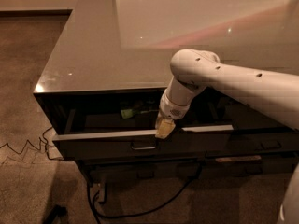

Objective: Open top drawer

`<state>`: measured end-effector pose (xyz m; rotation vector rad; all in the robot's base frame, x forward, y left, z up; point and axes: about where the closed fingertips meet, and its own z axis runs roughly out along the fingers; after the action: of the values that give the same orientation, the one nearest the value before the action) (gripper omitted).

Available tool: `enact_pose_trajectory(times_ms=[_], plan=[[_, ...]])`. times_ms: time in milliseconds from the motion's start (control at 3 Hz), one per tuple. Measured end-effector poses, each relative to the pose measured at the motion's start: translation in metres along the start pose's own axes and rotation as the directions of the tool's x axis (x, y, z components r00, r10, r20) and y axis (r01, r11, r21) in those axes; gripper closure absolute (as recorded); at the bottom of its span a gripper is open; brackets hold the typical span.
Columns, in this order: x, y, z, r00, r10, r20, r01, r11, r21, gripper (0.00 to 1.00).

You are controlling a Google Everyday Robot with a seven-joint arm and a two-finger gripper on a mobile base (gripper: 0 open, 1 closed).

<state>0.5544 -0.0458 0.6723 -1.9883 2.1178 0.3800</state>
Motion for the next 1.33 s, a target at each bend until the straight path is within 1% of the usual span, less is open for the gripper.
enact_pose_trajectory(times_ms=[333, 667, 1000, 1333], plan=[[0.000, 0.000, 0.000, 1.000, 0.000, 0.000, 0.000, 1.0000, 0.000, 0.20], [0.000, 0.000, 0.000, 1.000, 0.000, 0.000, 0.000, 1.0000, 0.000, 0.00], [0.000, 0.001, 0.002, 1.000, -0.002, -0.001, 0.002, 1.0000, 0.000, 0.00], [0.007, 0.011, 0.012, 1.000, 0.000, -0.019, 0.000, 0.9999, -0.011, 0.00]])
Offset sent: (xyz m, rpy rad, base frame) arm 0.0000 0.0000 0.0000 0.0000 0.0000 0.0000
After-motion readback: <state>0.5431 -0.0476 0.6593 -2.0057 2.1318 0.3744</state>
